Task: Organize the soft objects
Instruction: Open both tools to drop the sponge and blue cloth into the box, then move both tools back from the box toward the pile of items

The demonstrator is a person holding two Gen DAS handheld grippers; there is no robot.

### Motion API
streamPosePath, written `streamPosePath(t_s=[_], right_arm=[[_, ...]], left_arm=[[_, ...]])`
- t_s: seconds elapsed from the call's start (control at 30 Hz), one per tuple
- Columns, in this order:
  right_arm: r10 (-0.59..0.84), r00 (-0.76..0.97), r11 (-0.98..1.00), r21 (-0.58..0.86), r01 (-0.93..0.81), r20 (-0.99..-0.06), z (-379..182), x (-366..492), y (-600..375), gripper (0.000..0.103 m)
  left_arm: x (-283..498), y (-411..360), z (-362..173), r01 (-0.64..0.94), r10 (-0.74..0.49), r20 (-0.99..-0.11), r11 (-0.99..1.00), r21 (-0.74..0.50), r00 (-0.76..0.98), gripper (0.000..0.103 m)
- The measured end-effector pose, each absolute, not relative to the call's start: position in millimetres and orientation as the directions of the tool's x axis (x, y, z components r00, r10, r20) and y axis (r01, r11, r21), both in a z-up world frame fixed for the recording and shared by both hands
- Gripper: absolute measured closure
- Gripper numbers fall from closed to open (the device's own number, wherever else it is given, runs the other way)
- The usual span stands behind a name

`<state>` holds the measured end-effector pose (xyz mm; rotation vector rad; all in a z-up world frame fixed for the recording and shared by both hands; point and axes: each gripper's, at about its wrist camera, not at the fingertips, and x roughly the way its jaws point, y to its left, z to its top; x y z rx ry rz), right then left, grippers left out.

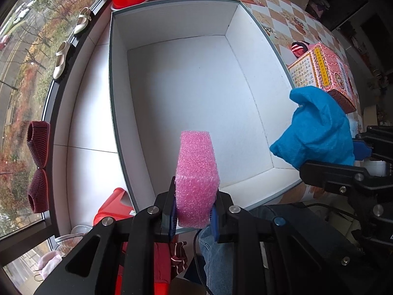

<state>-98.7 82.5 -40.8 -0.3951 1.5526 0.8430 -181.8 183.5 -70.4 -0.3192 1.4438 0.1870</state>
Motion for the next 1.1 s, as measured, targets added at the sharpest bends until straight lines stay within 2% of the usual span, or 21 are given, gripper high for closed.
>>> streamPosePath(t_s=[0.37, 0.43, 0.5, 0.53, 0.6, 0.67, 0.7, 0.73, 0.8, 1.1], right_arm=[[0.224, -0.177, 0.663, 0.283, -0.693, -0.958, -41, -101, 85, 0.065], [0.223, -0.175, 0.660, 0.281, -0.696, -0.959, -40, -102, 85, 0.056], [0.224, -0.169, 0.658, 0.277, -0.700, -0.960, -39, -103, 85, 0.056], [0.224, -0.166, 0.659, 0.275, -0.700, -0.960, -39, -104, 85, 0.056], [0.225, -0.163, 0.663, 0.274, -0.697, -0.961, -38, -104, 84, 0.056], [0.226, -0.157, 0.668, 0.270, -0.694, -0.961, -37, -104, 82, 0.056], [0.225, -0.153, 0.670, 0.267, -0.692, -0.962, -36, -103, 82, 0.048], [0.225, -0.149, 0.672, 0.265, -0.692, -0.963, -36, -103, 81, 0.033], [0.235, -0.132, 0.681, 0.260, -0.685, -0.963, -32, -101, 79, 0.014], [0.249, -0.118, 0.681, 0.261, -0.684, -0.961, -28, -101, 80, 0.014]], left_arm=[[-181, 181, -66, -0.305, -0.062, -0.988, 0.947, -0.102, 0.139, 0.079], [-181, 180, -63, -0.294, -0.059, -0.987, 0.950, -0.102, 0.151, 0.070], [-181, 179, -60, -0.285, -0.059, -0.985, 0.953, -0.104, 0.161, 0.048], [-181, 178, -59, -0.284, -0.058, -0.985, 0.953, -0.103, 0.165, 0.043], [-181, 178, -58, -0.282, -0.052, -0.984, 0.954, -0.100, 0.170, 0.025], [-182, 179, -56, -0.286, -0.045, -0.984, 0.954, -0.095, 0.174, 0.021], [-182, 180, -55, -0.288, -0.049, -0.982, 0.952, -0.101, 0.182, 0.019], [-182, 181, -54, -0.291, -0.050, -0.981, 0.951, -0.104, 0.189, 0.016], [-184, 185, -54, -0.302, -0.045, -0.980, 0.948, -0.104, 0.195, 0.000], [-187, 192, -55, -0.330, -0.042, -0.982, 0.938, -0.103, 0.185, 0.000]])
